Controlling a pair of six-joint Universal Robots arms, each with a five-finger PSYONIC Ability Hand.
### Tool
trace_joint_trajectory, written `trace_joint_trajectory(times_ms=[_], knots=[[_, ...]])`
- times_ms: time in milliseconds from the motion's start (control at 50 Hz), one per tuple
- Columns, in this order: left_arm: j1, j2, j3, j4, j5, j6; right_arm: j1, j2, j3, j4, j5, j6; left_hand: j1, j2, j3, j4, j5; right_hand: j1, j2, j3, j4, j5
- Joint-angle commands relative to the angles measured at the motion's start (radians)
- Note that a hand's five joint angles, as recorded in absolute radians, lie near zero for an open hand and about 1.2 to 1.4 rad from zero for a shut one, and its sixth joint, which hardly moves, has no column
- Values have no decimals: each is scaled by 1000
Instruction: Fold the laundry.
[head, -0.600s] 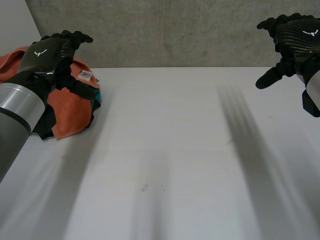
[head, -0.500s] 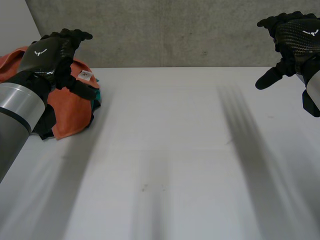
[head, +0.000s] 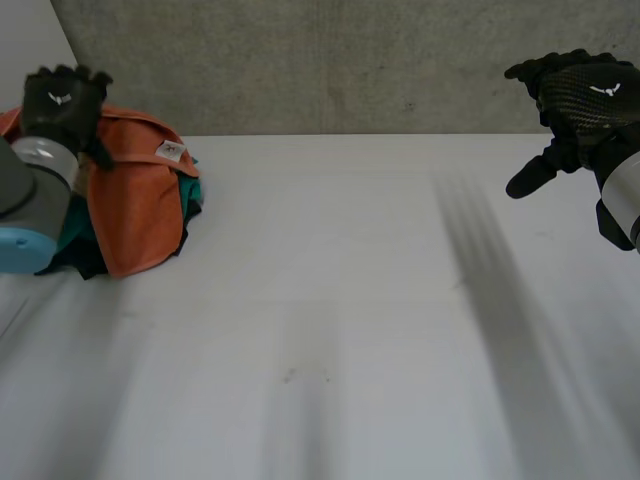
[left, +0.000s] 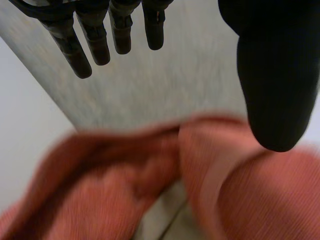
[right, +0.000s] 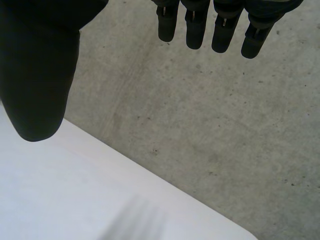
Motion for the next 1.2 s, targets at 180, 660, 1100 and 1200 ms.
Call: trace_joint_trajectory(times_ms=[180,660,1100,1200], knots=[[15,-193,138,160,19,46,24,61,2,-6,1,-53,1189,1184,1183,1191,1176,-48,-30,-31,-31,-47],[-619,36,-152,210,154,-368,11,50,-36,-5,4,-64,1189,1184,1183,1191,1176,-48,-30,-31,-31,-47],[-490,285,-306,-4,120,-342,21,159,-75,96,-12,-260,15,10,9,17,2,-48,-30,-31,-31,-47],[-399,413,-486,0,105,-293,26,160,-65,179,-24,-369,27,21,20,29,14,-48,-30,-31,-31,-47]])
